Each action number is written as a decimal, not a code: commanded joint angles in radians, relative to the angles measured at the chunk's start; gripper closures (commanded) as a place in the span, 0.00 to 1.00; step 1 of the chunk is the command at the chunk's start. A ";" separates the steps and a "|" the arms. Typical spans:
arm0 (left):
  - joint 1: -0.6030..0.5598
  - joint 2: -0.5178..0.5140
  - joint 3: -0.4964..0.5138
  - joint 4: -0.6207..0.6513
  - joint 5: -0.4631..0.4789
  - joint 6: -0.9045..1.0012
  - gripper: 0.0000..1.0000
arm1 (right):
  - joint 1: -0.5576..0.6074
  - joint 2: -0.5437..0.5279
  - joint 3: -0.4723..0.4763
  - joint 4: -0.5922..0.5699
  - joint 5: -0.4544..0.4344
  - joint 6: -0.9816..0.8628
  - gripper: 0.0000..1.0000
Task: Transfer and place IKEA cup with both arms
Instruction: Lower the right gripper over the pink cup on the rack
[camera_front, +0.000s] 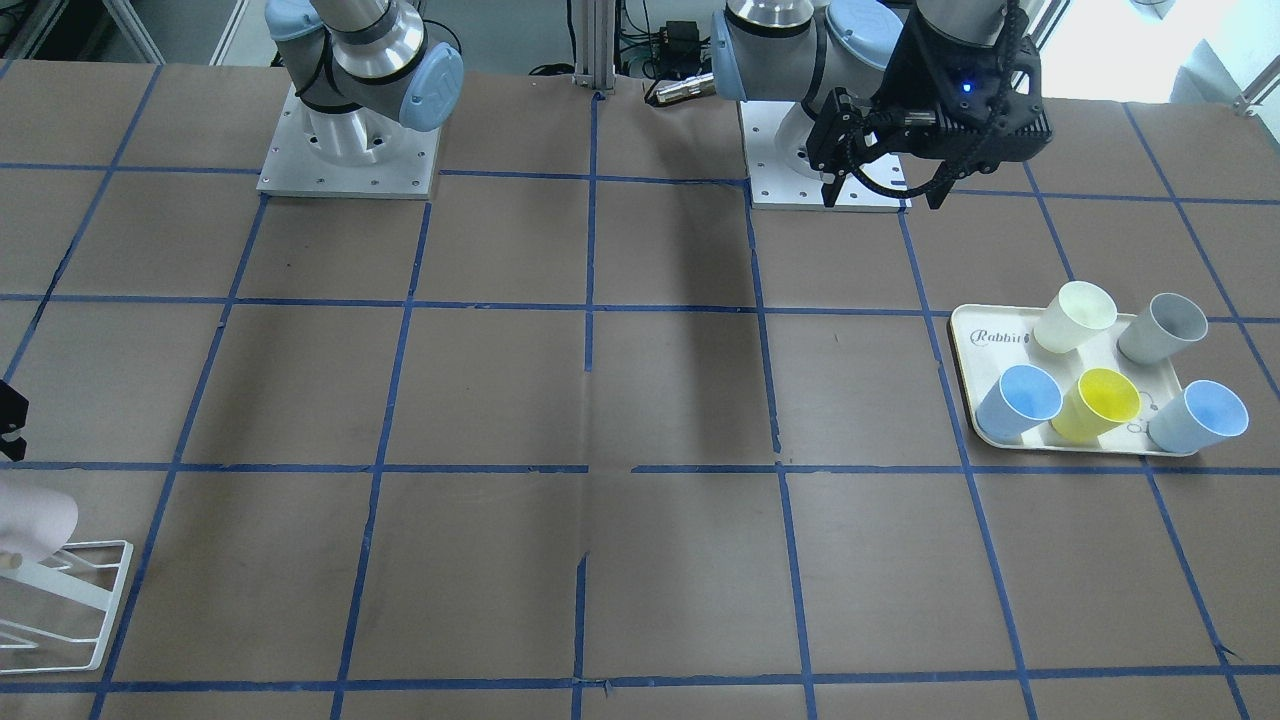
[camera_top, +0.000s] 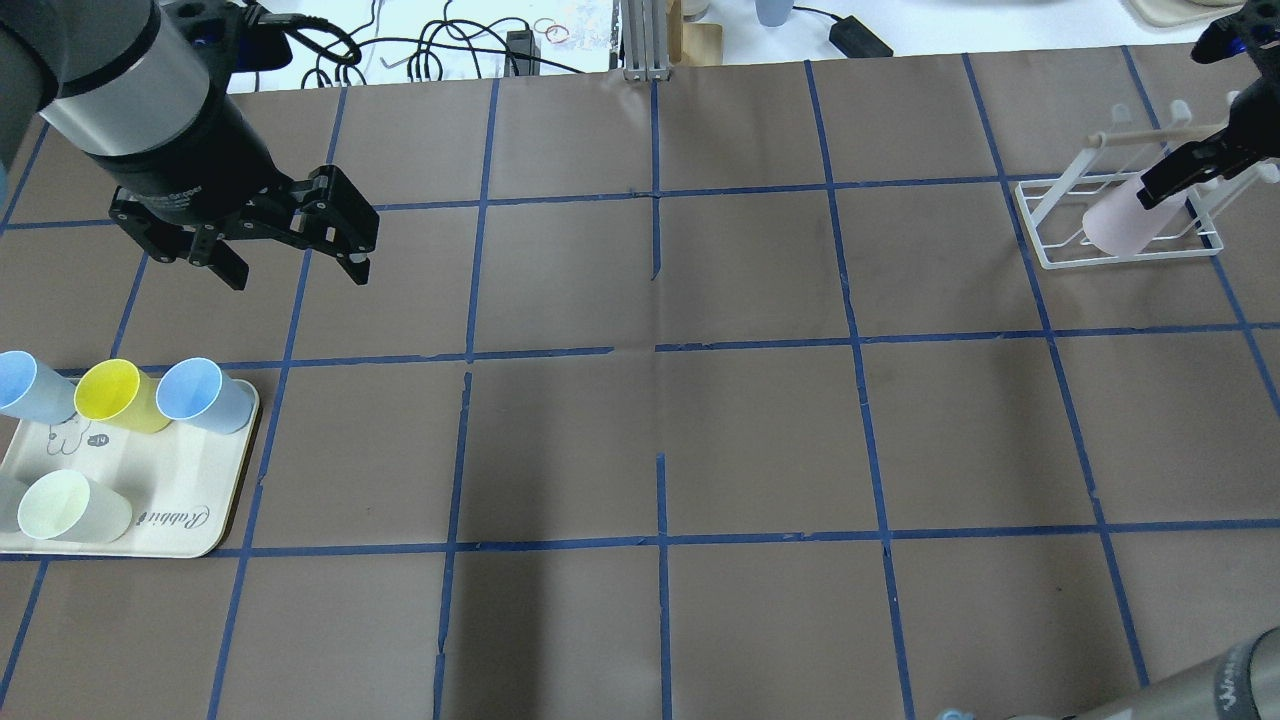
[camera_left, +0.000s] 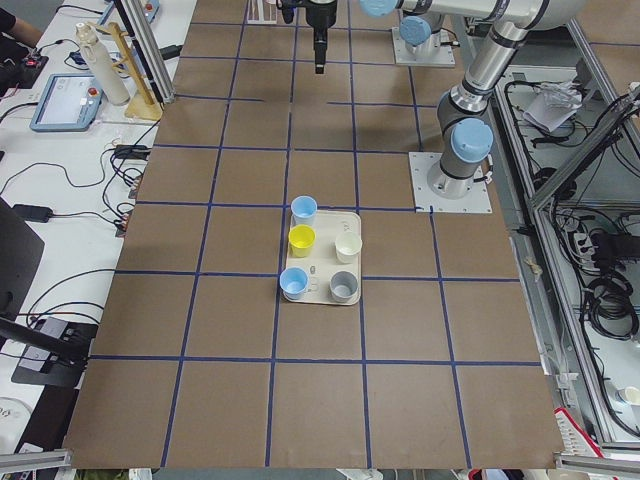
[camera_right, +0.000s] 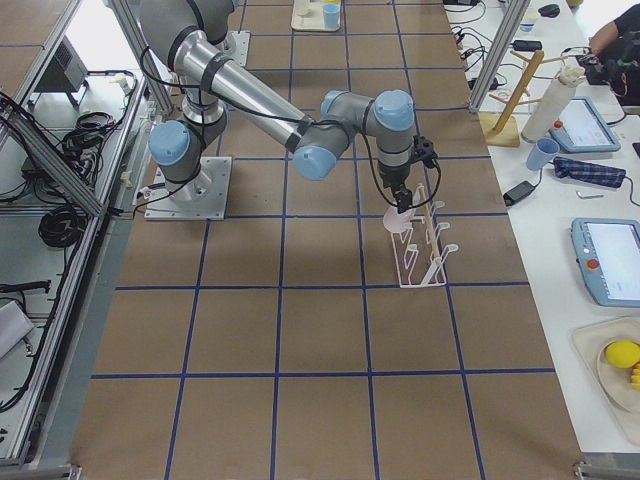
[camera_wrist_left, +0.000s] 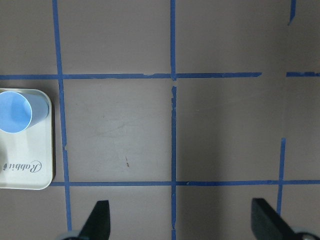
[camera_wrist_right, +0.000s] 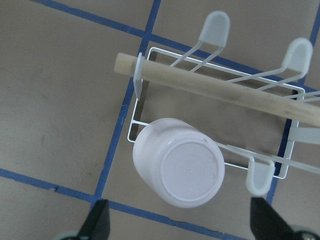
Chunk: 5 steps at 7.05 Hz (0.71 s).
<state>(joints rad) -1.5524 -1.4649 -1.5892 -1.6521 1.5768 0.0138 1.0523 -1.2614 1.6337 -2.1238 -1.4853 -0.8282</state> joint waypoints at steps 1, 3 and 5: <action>0.000 0.000 0.000 0.000 -0.001 0.000 0.00 | 0.000 0.034 0.000 -0.031 0.022 0.000 0.00; 0.000 -0.002 0.000 0.000 -0.001 0.000 0.00 | 0.000 0.053 0.000 -0.047 0.022 0.000 0.00; 0.000 -0.002 0.000 0.000 -0.001 0.000 0.00 | 0.000 0.066 0.002 -0.062 0.022 0.000 0.00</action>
<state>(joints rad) -1.5524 -1.4658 -1.5892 -1.6521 1.5754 0.0138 1.0523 -1.2040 1.6348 -2.1797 -1.4635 -0.8282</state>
